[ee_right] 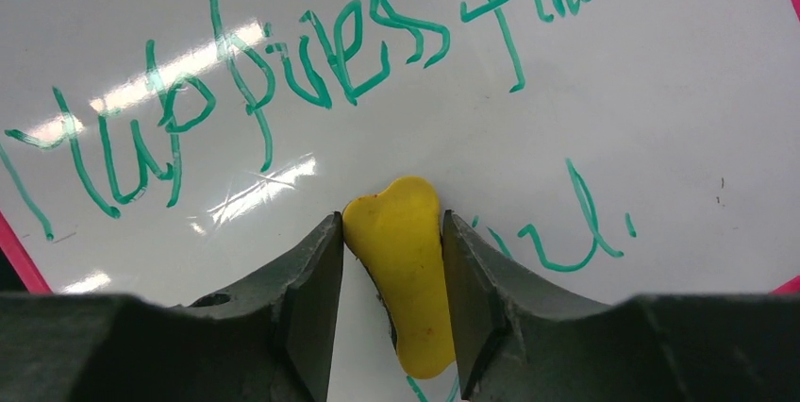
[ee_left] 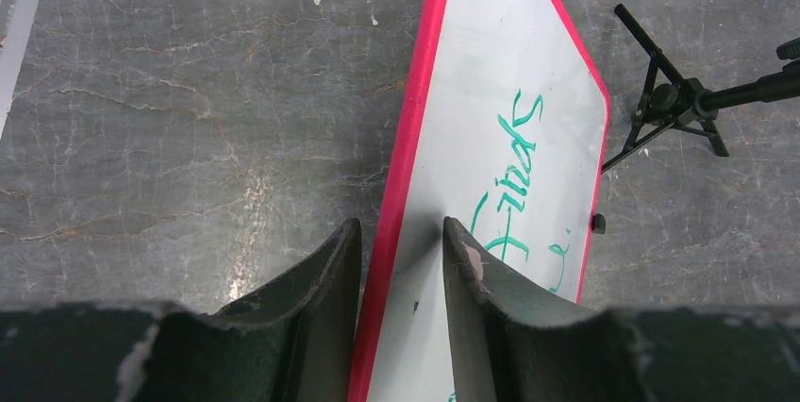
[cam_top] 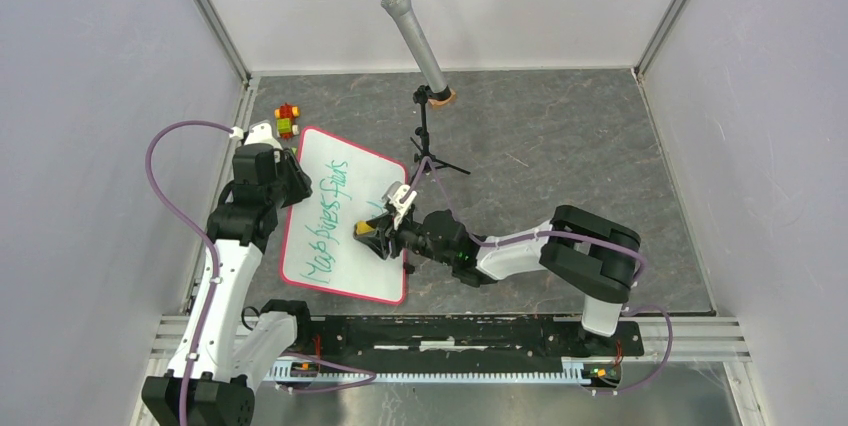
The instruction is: Erase the whiteboard
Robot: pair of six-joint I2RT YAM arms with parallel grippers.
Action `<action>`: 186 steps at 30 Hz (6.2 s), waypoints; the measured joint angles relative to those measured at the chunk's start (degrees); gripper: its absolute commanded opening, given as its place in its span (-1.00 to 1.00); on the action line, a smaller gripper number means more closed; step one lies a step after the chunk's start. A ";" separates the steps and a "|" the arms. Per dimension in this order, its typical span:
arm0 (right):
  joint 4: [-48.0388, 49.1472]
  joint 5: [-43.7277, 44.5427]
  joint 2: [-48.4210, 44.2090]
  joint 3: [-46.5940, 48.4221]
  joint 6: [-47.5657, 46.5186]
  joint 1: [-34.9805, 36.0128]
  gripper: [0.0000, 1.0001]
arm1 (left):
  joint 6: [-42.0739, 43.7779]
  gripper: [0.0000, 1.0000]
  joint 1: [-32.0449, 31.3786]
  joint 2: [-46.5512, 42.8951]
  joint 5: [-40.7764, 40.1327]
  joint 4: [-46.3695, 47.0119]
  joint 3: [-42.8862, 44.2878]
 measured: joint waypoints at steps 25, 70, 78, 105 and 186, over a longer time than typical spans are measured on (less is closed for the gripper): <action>-13.07 -15.43 0.52 6.97 -4.59 -3.67 -0.01 | 0.22 -0.30 0.11 0.24 0.52 0.85 0.00; -1.49 -1.14 3.74 6.40 2.69 -0.68 -0.65 | 0.28 -0.95 0.52 -1.88 1.25 3.30 -1.73; 7.34 2.91 3.72 -7.30 6.29 -2.75 -0.65 | 0.31 -0.95 0.35 -5.57 1.62 3.08 -3.39; 15.23 0.50 9.81 -3.28 10.80 -6.23 -0.67 | 0.31 -0.95 0.33 -5.20 1.44 3.61 -3.56; 22.56 0.42 8.70 -9.84 11.43 -1.16 -0.65 | 0.33 -0.95 0.31 -4.94 1.88 3.98 -3.61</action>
